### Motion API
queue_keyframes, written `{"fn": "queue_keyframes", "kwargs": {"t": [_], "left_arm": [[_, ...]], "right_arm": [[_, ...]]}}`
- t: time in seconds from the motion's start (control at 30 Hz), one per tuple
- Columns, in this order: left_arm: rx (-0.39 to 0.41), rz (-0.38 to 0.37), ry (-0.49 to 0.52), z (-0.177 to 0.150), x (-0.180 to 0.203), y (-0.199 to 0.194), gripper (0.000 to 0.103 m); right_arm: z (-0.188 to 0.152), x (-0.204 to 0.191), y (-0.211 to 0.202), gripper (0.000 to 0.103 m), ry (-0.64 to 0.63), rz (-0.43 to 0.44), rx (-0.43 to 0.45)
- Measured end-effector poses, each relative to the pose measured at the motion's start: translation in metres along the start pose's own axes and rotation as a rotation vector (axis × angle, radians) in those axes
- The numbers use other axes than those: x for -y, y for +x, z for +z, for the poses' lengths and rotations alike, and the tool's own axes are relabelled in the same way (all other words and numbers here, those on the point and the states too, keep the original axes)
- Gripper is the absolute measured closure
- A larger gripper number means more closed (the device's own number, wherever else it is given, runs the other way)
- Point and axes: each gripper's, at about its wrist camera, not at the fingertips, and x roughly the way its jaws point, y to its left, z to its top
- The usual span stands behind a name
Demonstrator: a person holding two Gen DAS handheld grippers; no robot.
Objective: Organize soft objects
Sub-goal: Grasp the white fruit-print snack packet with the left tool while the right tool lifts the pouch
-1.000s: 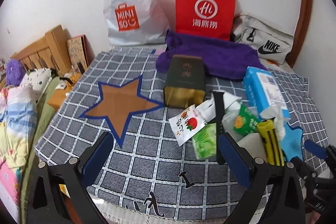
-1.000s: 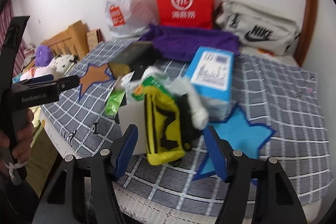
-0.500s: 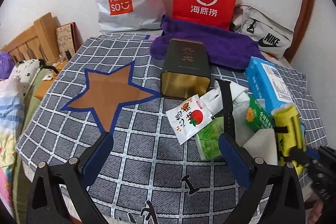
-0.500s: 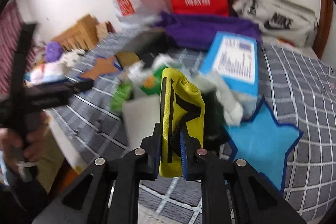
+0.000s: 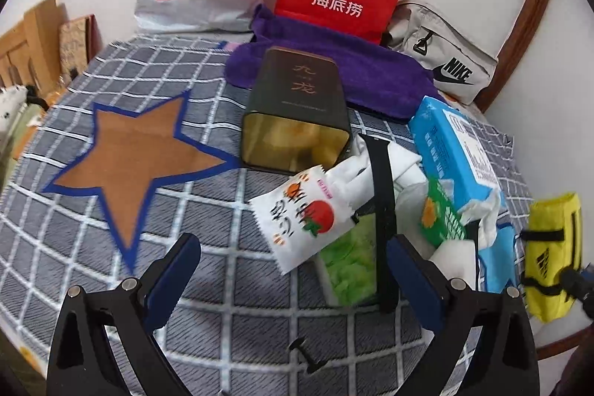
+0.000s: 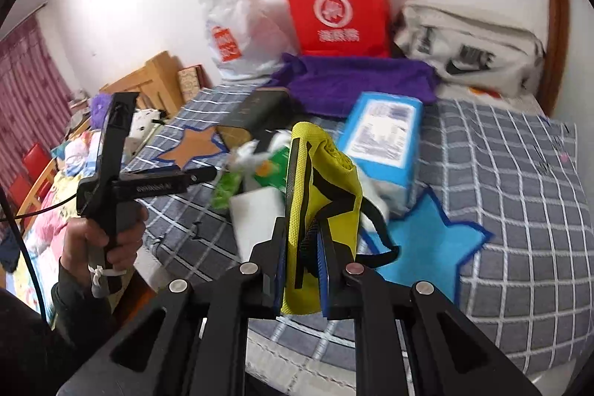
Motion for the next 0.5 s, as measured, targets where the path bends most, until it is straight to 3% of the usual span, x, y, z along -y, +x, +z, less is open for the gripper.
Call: {"fn": "queue_keyframes", "kwargs": {"t": [0.23, 0.3, 0.37, 0.5], "left_arm": [[-0.005, -0.030, -0.005, 0.006, 0.000, 0.021, 0.014], [-0.015, -0.063, -0.010, 0.006, -0.001, 0.026, 0.028], [-0.017, -0.072, -0.004, 0.006, -0.002, 0.031, 0.034], [-0.021, -0.116, -0.010, 0.007, -0.007, 0.033, 0.057]], "right_arm": [[-0.011, 0.033, 0.033, 0.089, 0.056, -0.066, -0.100], [-0.014, 0.041, 0.044, 0.088, 0.081, -0.072, -0.126], [-0.015, 0.044, 0.048, 0.088, 0.090, -0.071, -0.126], [-0.013, 0.046, 0.056, 0.083, 0.089, -0.064, -0.139]]}}
